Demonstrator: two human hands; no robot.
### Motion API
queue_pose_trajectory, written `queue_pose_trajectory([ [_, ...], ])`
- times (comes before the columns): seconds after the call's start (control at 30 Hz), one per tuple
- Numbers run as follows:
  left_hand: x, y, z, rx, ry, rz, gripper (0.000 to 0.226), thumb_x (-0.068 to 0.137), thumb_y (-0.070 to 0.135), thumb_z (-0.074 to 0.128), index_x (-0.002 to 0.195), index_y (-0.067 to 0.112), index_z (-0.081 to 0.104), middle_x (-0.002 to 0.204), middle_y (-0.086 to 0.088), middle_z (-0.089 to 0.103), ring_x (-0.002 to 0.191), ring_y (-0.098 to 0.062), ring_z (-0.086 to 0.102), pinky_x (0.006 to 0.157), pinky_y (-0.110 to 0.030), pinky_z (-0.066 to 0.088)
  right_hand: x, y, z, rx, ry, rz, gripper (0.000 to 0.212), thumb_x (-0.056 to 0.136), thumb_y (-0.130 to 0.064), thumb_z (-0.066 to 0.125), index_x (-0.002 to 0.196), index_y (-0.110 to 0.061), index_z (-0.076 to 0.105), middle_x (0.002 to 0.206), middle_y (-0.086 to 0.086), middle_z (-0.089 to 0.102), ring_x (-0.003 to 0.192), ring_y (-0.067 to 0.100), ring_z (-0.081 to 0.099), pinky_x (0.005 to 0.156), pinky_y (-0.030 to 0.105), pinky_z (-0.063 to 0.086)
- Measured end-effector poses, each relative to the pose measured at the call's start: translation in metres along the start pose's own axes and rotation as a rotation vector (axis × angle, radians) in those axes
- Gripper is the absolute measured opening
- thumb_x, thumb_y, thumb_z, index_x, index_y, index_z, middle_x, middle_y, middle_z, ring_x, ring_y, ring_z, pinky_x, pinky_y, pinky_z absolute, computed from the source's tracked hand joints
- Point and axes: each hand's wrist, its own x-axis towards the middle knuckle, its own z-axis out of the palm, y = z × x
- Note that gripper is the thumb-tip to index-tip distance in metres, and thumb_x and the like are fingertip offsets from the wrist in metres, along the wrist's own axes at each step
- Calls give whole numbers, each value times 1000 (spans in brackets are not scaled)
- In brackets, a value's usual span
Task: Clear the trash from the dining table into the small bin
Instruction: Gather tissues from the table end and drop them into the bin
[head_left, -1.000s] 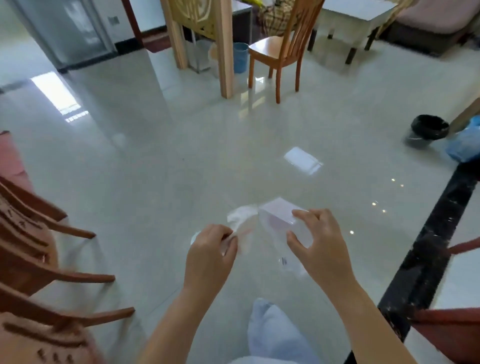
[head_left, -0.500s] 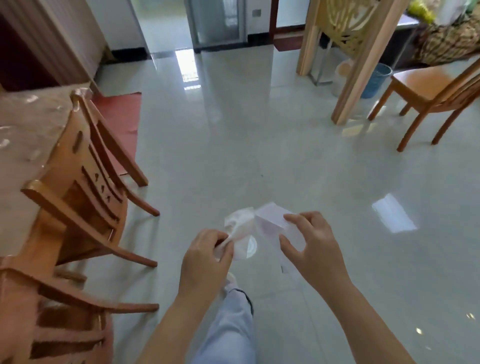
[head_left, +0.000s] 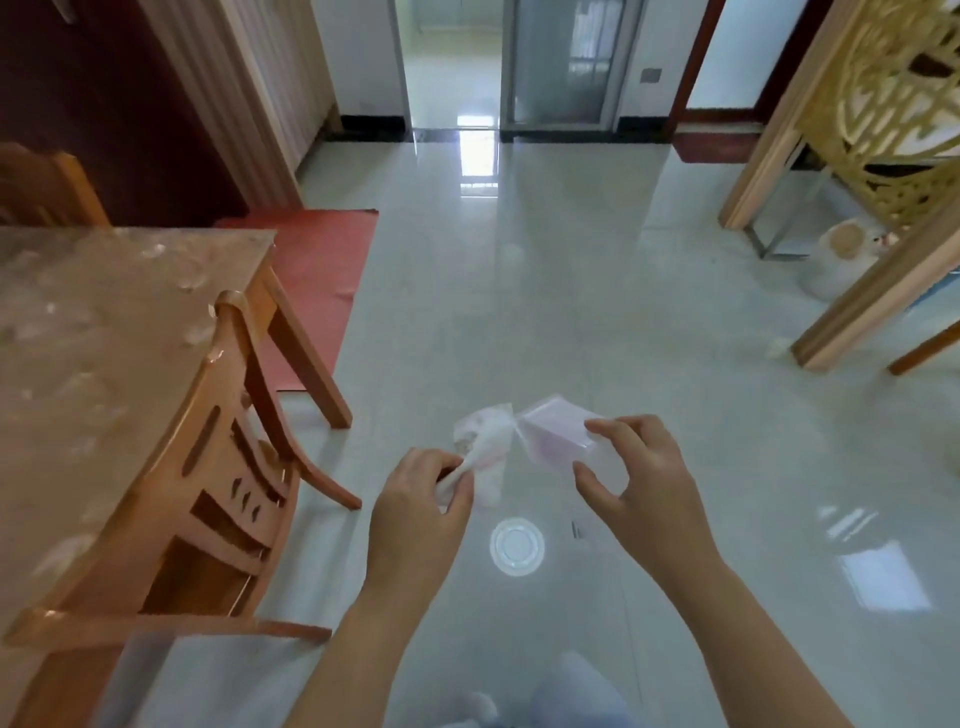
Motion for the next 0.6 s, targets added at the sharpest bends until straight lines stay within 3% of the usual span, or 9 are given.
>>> queue_pose_trajectory([
  [0.17,104,-16,41,-11,33,-103,4,83,14,63,85,16,60,80,4,58,73,-11,54,59,-13,40,112,34,30,13,-19,-6,37,72,-15,73,107,-12,62,97,10,56,89,25,55,66,30,44],
  [0.37,276,9,82,24,62,-13,3,83,13,62,85,14,60,81,2,58,74,-13,53,60,-16,39,279,73,36,40,30,-22,36,72,-15,72,106,-15,61,98,8,55,92,23,53,69,29,40],
  [0.5,368,12,83,55,166,5,4,82,14,63,85,15,60,81,4,58,72,-12,53,59,-12,38,386,74,51,68,24,-69,36,71,-16,73,105,-16,61,99,7,54,94,22,52,71,28,39],
  [0.6,414,-8,79,59,209,-60,3,82,13,63,85,13,60,81,2,59,72,-15,54,60,-21,42,452,62,80,88,-27,-122,35,72,-17,72,105,-17,61,99,5,53,95,21,51,69,28,39],
])
